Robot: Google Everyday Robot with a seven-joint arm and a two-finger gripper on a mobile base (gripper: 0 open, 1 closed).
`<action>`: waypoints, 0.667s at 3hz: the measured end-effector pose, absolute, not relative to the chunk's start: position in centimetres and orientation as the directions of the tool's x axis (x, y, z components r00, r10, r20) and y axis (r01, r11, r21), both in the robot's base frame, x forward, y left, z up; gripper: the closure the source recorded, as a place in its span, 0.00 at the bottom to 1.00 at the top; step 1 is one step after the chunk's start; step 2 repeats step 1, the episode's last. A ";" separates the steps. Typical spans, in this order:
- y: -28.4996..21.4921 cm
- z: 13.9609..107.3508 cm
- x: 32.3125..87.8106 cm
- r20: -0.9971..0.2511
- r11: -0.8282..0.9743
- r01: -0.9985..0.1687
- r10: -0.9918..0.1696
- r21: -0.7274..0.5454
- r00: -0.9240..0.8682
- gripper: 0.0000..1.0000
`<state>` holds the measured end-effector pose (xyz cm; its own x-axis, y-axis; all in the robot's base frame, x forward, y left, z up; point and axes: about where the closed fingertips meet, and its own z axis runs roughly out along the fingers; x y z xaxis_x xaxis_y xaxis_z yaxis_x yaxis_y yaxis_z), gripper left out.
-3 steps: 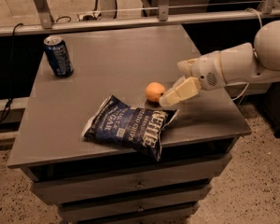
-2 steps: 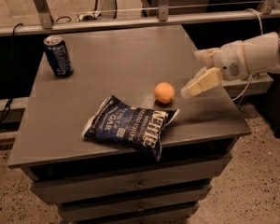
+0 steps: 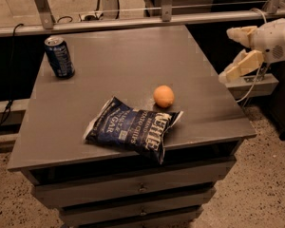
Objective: Move orange near blue chip bag
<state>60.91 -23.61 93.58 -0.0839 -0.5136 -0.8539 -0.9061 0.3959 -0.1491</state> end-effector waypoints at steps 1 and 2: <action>-24.0 94.7 61.1 -0.856 0.401 -0.900 -0.513 -0.170 -0.067 0.00; -24.0 94.7 61.1 -0.856 0.401 -0.900 -0.513 -0.170 -0.067 0.00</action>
Offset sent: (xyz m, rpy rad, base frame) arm 0.0000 0.0000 0.0000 0.0000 0.0000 0.0000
